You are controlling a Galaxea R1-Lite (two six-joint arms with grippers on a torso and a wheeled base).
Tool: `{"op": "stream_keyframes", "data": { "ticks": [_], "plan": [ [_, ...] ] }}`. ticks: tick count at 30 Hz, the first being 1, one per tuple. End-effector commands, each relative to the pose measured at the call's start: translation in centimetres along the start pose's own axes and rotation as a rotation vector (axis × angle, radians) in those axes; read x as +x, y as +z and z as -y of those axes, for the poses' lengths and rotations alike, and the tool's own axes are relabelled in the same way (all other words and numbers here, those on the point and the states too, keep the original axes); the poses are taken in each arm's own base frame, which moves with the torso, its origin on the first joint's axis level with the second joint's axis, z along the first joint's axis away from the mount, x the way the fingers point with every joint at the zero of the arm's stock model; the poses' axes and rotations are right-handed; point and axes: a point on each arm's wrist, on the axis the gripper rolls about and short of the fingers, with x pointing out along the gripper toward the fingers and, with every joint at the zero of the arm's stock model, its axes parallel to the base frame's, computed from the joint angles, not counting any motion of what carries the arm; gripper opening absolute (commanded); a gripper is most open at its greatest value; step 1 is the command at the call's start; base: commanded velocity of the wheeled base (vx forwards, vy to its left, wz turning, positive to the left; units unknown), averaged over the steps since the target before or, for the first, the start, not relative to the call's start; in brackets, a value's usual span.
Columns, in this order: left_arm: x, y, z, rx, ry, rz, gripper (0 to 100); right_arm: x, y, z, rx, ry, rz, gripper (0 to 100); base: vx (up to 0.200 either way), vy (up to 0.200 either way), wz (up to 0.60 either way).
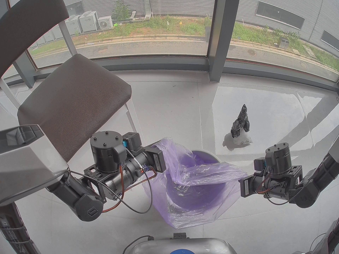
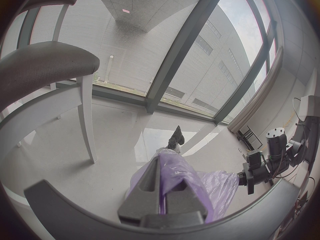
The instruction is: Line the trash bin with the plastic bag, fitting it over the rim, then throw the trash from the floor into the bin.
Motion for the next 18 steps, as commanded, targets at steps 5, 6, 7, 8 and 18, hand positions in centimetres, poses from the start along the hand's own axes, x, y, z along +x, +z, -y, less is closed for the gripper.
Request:
{"op": "stream_keyframes", "data": {
  "ticks": [5,6,7,8,18],
  "plan": [
    [2.3,-0.1,0.3,-0.001,-0.012,0.02,0,-2.3,-0.8,1.6,0.036,-0.034,0.004,0,0.0,0.0,0.0],
    [2.7,-0.2,0.3,-0.002,-0.014,0.021,0,-2.4,-1.0,1.8,0.039,-0.038,-0.003,0,0.0,0.0,0.0],
    [3.0,-0.3,0.3,-0.008,-0.016,0.022,0,-2.5,-1.3,1.9,0.043,-0.044,-0.013,0,0.0,0.0,0.0],
    [3.1,-0.5,0.3,-0.011,-0.015,0.019,0,-2.6,-1.5,2.0,0.044,-0.044,-0.017,0,0.0,0.0,0.0],
    [6.6,-1.9,1.0,-0.064,-0.053,0.025,0,-3.8,-4.3,2.4,0.107,-0.042,-0.007,0,0.0,0.0,0.0]
  ]
}}
